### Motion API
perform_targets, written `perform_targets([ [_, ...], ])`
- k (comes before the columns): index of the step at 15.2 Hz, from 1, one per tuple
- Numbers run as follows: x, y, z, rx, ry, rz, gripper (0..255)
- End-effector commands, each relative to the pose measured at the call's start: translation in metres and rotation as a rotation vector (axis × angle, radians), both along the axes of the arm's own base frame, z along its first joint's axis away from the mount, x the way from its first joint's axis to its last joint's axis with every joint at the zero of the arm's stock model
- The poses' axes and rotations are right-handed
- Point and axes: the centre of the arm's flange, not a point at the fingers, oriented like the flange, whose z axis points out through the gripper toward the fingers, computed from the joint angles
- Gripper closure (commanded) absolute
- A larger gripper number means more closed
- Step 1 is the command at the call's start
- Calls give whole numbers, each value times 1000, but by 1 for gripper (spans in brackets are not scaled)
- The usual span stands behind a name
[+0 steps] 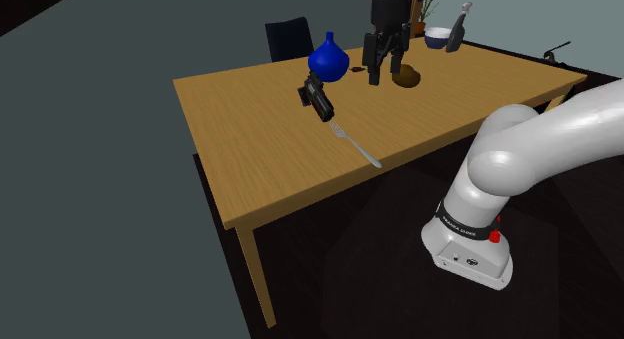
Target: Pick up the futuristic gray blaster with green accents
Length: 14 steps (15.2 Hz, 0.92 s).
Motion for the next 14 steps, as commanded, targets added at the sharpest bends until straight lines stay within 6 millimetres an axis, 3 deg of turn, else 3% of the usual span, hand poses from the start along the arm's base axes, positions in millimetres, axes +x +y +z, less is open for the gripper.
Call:
perform_targets([
  [1,0,0,0,0,0,0,0],
  [14,162,-49,-44,12,16,-147,0],
])
